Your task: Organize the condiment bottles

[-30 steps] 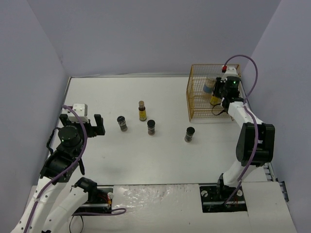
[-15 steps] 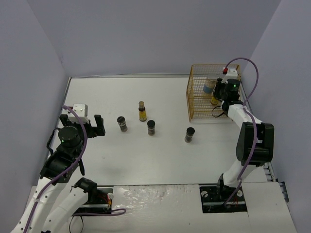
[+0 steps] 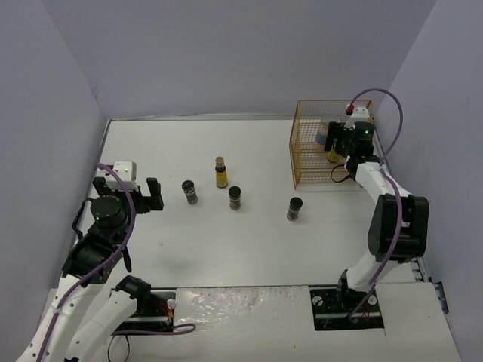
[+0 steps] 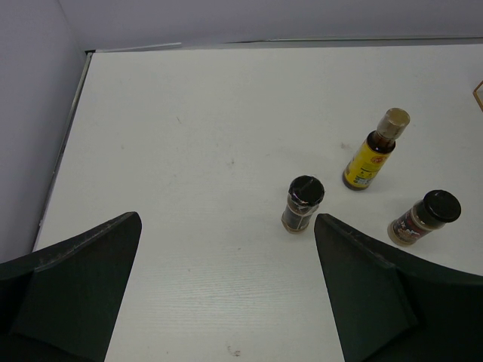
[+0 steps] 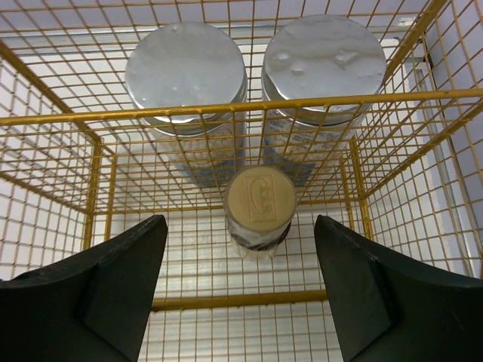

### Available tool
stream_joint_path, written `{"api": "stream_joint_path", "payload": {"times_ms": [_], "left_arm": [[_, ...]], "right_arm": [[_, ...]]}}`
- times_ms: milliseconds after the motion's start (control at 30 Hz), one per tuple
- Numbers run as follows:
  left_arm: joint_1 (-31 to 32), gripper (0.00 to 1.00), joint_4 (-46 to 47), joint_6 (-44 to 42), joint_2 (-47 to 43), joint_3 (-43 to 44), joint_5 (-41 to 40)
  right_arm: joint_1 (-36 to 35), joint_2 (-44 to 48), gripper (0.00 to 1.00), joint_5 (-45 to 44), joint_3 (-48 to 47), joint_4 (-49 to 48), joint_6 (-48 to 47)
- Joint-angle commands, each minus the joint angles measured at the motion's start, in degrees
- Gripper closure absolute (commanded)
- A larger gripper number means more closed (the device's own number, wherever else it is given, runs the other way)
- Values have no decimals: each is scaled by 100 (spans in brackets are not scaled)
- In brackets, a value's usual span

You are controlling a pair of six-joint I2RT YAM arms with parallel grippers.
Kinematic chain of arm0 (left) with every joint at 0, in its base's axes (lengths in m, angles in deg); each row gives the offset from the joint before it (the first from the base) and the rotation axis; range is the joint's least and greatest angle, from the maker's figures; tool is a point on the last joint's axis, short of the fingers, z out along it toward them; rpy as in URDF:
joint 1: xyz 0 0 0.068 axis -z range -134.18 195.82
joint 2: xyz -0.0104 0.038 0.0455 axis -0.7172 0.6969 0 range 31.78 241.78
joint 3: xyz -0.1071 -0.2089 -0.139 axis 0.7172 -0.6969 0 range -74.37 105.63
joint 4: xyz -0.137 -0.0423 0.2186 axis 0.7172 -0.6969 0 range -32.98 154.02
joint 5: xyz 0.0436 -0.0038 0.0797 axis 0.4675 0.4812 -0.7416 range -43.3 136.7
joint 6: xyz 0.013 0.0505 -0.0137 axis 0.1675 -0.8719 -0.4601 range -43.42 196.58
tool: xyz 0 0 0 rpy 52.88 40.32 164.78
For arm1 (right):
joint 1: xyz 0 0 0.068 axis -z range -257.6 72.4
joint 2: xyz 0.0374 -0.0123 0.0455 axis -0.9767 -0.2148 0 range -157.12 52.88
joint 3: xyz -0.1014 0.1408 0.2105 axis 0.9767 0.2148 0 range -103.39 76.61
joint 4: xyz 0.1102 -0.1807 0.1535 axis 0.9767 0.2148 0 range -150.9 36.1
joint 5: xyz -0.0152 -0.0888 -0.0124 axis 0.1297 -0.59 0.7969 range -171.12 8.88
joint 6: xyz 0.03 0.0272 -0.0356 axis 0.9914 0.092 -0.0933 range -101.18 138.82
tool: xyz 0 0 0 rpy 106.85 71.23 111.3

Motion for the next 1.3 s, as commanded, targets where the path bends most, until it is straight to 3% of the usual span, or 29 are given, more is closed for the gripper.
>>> {"api": "stream_joint_path", "payload": {"times_ms": [0, 233, 367, 467, 700, 867, 1267], "left_arm": [[17, 3, 280, -14, 43, 173, 2], [17, 3, 280, -14, 61, 182, 21], [1, 3, 280, -14, 78, 182, 39], [5, 3, 277, -23, 92, 182, 37], [-1, 3, 263, -14, 130, 191, 64], [-1, 3, 262, -23, 130, 191, 29], [8, 3, 262, -23, 110, 182, 32]], "right_arm": [[12, 920, 23, 315, -510, 266, 19], [-452, 1730, 11, 827, -755, 1013, -47], [-1498, 1985, 6, 1027, -673, 1052, -104], [-2253, 1913, 4, 1270, -442, 560, 66], [-3519, 784, 2, 1520, -460, -477, 172], [-4010, -128, 3, 1429, -855, -711, 48], [-4252, -1286, 16, 973, -1337, -1171, 25]]}}
